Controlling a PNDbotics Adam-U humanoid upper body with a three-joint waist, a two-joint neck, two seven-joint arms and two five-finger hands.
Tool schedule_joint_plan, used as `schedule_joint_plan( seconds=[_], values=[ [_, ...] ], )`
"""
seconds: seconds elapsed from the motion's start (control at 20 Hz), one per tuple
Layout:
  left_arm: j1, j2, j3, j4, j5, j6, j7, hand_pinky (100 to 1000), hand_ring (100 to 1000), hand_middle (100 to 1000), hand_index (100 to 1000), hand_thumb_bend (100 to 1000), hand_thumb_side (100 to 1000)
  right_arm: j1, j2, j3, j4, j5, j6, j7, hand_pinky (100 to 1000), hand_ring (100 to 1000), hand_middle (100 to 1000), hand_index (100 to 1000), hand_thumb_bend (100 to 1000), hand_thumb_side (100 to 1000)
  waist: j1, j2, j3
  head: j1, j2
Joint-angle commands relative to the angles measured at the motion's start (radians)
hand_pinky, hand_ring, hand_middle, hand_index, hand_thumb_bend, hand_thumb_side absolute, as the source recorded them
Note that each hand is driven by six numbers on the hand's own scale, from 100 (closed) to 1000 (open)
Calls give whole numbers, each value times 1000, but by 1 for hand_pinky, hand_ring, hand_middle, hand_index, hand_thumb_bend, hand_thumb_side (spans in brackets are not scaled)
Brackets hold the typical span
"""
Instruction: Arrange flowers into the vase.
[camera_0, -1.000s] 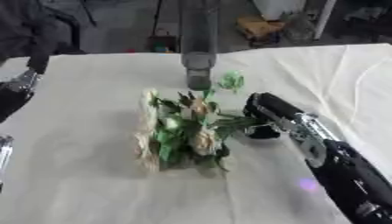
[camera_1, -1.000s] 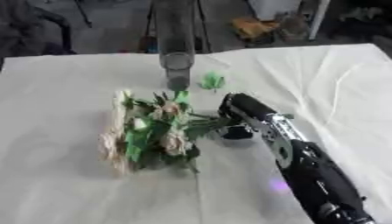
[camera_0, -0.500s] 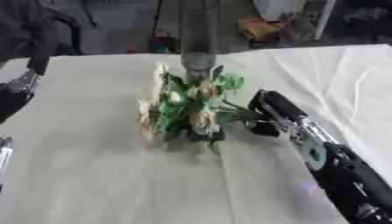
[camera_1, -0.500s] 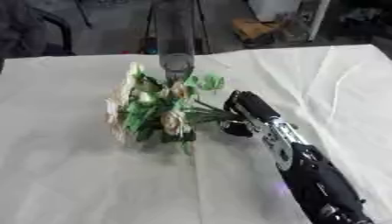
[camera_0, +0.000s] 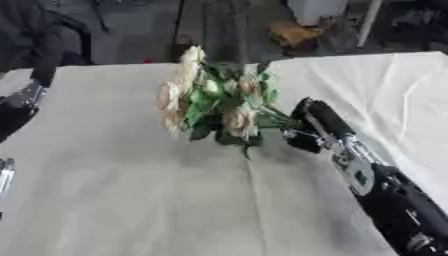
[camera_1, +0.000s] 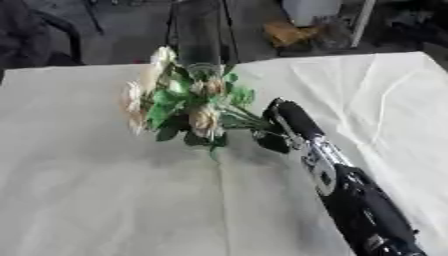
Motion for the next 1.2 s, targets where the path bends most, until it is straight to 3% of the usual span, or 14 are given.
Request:
schedule_joint_plan(
  seconds=[0.05, 0.1, 0.15, 0.2, 0.5, 0.65, 0.7, 0.75, 1.2],
  values=[
    [-14, 11, 5, -15, 2, 2, 1, 592, 438, 472, 387, 741, 328, -25, -31, -6, -51, -33, -11, -31, 100, 100, 100, 118, 100, 672, -1, -16, 0, -4, -8],
    [-13, 11, 5, -15, 2, 2, 1, 592, 438, 472, 387, 741, 328, -26, -35, -3, -60, -42, -15, -36, 100, 100, 100, 108, 100, 677, -2, -17, -1, -3, -8],
    [-13, 12, 5, -15, 2, 2, 1, 593, 438, 472, 387, 741, 328, -28, -40, 0, -70, -52, -20, -40, 100, 100, 100, 100, 100, 742, -3, -17, -1, -3, -8],
    [-12, 12, 5, -14, 2, 2, 1, 593, 438, 472, 387, 741, 329, -29, -45, 2, -80, -62, -25, -41, 100, 100, 100, 100, 100, 677, -3, -18, -2, -3, -8],
    [-9, 14, 6, -13, 0, 2, 2, 593, 438, 472, 388, 740, 329, -34, -89, 2, -167, -145, -28, -45, 100, 100, 100, 100, 100, 682, -6, -23, -8, 1, -8],
    [-8, 16, 7, -13, 0, 2, 2, 593, 438, 472, 389, 740, 329, -34, -116, -10, -220, -197, -7, -48, 100, 100, 100, 100, 100, 698, -6, -26, -10, 3, -8],
    [-7, 16, 7, -13, -1, 2, 3, 593, 438, 472, 389, 740, 332, -34, -125, -14, -237, -215, 2, -50, 100, 100, 100, 100, 100, 764, -6, -27, -11, 3, -9],
    [-6, 16, 8, -12, -1, 2, 3, 593, 438, 472, 389, 739, 329, -37, -133, -19, -253, -233, 12, -52, 100, 100, 100, 100, 100, 730, -7, -29, -13, 2, -9],
    [0, 19, 9, -11, -4, 3, 4, 592, 438, 472, 391, 738, 329, -78, -211, -96, -349, -347, 106, -101, 100, 100, 100, 100, 100, 790, -11, -42, -19, 8, -11]
  ],
)
